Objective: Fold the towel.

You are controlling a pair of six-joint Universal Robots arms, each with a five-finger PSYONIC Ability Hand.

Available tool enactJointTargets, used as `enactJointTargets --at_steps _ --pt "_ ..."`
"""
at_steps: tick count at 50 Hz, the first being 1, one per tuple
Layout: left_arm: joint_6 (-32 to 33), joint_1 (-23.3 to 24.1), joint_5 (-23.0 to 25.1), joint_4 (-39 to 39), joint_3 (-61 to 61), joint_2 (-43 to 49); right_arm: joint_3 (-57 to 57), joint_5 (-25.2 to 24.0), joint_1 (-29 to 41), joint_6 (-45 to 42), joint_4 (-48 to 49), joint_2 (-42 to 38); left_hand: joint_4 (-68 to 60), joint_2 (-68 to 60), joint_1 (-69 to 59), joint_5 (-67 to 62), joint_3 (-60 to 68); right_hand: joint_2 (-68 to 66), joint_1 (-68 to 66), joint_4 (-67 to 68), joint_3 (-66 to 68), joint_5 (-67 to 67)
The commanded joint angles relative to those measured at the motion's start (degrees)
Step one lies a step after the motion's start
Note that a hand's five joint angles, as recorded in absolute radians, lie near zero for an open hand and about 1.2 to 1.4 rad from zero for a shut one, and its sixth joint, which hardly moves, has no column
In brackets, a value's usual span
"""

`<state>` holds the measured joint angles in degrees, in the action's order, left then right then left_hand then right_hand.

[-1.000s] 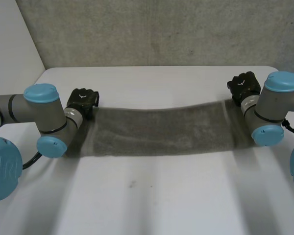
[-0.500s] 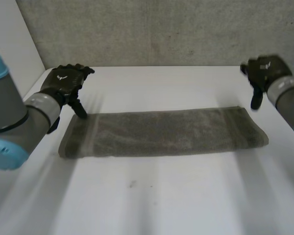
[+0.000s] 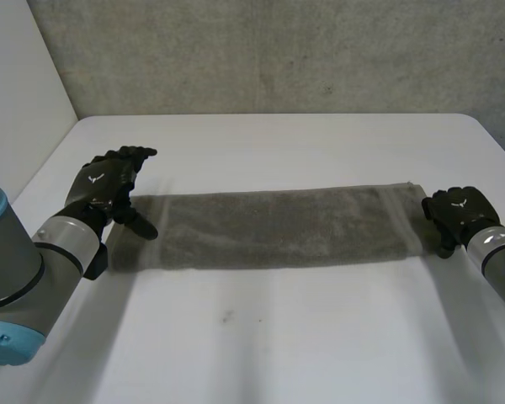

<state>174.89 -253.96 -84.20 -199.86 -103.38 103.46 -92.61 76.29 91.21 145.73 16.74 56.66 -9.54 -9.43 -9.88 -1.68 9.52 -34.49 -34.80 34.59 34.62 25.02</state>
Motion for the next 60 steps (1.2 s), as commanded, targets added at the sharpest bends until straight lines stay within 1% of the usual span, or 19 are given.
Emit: enactJointTargets --at_steps 1,5,6,7,13,21,26,32,37,39,40,41,44,45,47,48,50,55,60 --pt "0.19 -0.04 0.00 -0.09 -0.33 0.25 2.51 -0.52 -1.64 -0.98 -0.04 -3.04 -0.46 -0.57 -0.12 1.68 0.48 -9.38 -9.07 9.27 9.25 8.85" --pt "0.27 0.04 0.00 -0.53 -0.50 0.43 2.78 -1.49 -2.26 -1.07 -0.04 -3.75 -0.46 -0.57 -0.12 1.68 0.48 -18.99 -18.68 18.89 18.86 18.46" --pt "0.27 0.04 0.00 -0.61 -0.59 0.43 2.87 -2.27 -2.35 -1.07 0.05 -3.92 -0.46 -0.57 -0.12 1.68 0.48 -27.82 -27.51 27.71 27.69 27.29" --pt "0.27 0.04 0.00 -0.79 -0.85 0.52 2.96 -2.98 -2.35 -1.15 0.05 -3.93 -0.46 -0.57 -0.12 1.68 0.48 -44.73 -44.42 44.62 44.60 44.20" --pt "0.27 0.04 0.00 -1.23 -1.12 0.69 3.22 -2.90 -3.32 -1.24 0.58 -2.87 -0.46 -0.57 -0.12 1.68 0.48 -45.51 -45.20 45.41 45.38 44.98" --pt "0.36 0.04 0.09 -1.23 -1.38 0.61 5.42 2.64 -10.52 -1.86 -0.30 -0.50 -0.46 -0.57 -0.12 1.68 0.48 -45.51 -45.20 45.41 45.38 44.98" --pt "0.19 0.04 0.09 -1.23 -1.38 0.43 9.27 3.52 -20.17 -9.22 -4.33 -0.06 -0.46 -0.57 -0.12 1.68 0.48 -45.51 -45.20 45.41 45.38 44.98" --pt "0.01 0.04 0.00 -1.23 -1.38 0.34 12.01 3.34 -20.63 -12.32 -6.46 0.56 -0.46 -0.57 -0.12 1.68 0.48 -45.51 -45.20 45.41 45.38 44.98" --pt "0.01 0.04 0.09 -1.23 -1.38 0.34 12.62 2.81 -11.93 -10.03 -6.63 5.30 -0.46 -0.57 -0.12 1.68 0.48 -45.51 -45.20 45.41 45.38 44.98" --pt "0.01 0.04 0.00 -1.23 -1.38 0.34 13.32 2.20 -2.75 -8.46 -6.28 7.14 -0.46 -0.57 -0.12 1.68 0.48 -45.51 -45.20 45.41 45.38 44.98" --pt "0.01 0.04 0.00 -1.23 -1.38 0.34 13.33 2.20 -2.70 -8.45 -6.28 7.15 -0.46 -0.57 -0.12 1.68 0.48 -45.51 -45.20 45.41 45.38 44.98" --pt "0.01 0.04 0.00 -1.23 -1.47 0.34 13.59 2.03 1.39 -8.01 -6.02 7.24 -0.46 -0.57 -0.12 1.68 0.48 -45.51 -45.20 45.41 45.38 44.98" --pt "-0.08 0.04 0.00 -1.23 -1.47 0.43 13.77 2.02 10.52 -7.40 -5.93 6.98 -0.46 -0.57 -0.12 1.68 0.48 -45.51 -45.20 45.41 45.38 44.98" --pt "-0.08 0.04 0.00 -1.23 -1.47 0.43 13.77 2.02 10.57 -7.40 -5.93 6.97 -0.46 -0.57 -0.12 1.68 0.48 -45.51 -45.20 45.41 45.38 44.98" --pt "-0.08 0.04 0.00 -1.23 -1.47 0.43 14.12 2.02 20.54 -7.66 -5.84 4.88 -0.46 -0.57 -0.12 1.68 0.48 -45.51 -45.20 45.41 45.38 44.98" --pt "-0.08 0.04 0.00 -1.23 -1.47 0.43 14.12 2.02 20.59 -7.66 -5.84 4.86 -0.46 -0.57 -0.12 1.68 0.48 -45.51 -45.20 45.41 45.38 44.98" --pt "-0.08 0.04 0.00 -1.23 -1.56 0.43 15.08 2.11 28.37 -7.57 -5.23 1.10 -0.46 -0.57 -0.12 1.68 0.48 -45.51 -45.20 45.41 45.38 44.98" --pt "0.01 0.13 0.00 -1.23 -1.56 0.69 15.70 2.20 36.04 -7.13 -2.95 -4.44 -0.46 -0.57 -0.12 1.68 0.48 -45.51 -45.20 45.41 45.38 44.98" --pt "0.19 0.13 0.09 -1.32 -1.91 0.69 14.91 2.11 39.30 -6.96 -0.14 -7.52 -0.46 -0.57 -0.12 1.68 0.48 -45.51 -45.20 45.41 45.38 44.98"
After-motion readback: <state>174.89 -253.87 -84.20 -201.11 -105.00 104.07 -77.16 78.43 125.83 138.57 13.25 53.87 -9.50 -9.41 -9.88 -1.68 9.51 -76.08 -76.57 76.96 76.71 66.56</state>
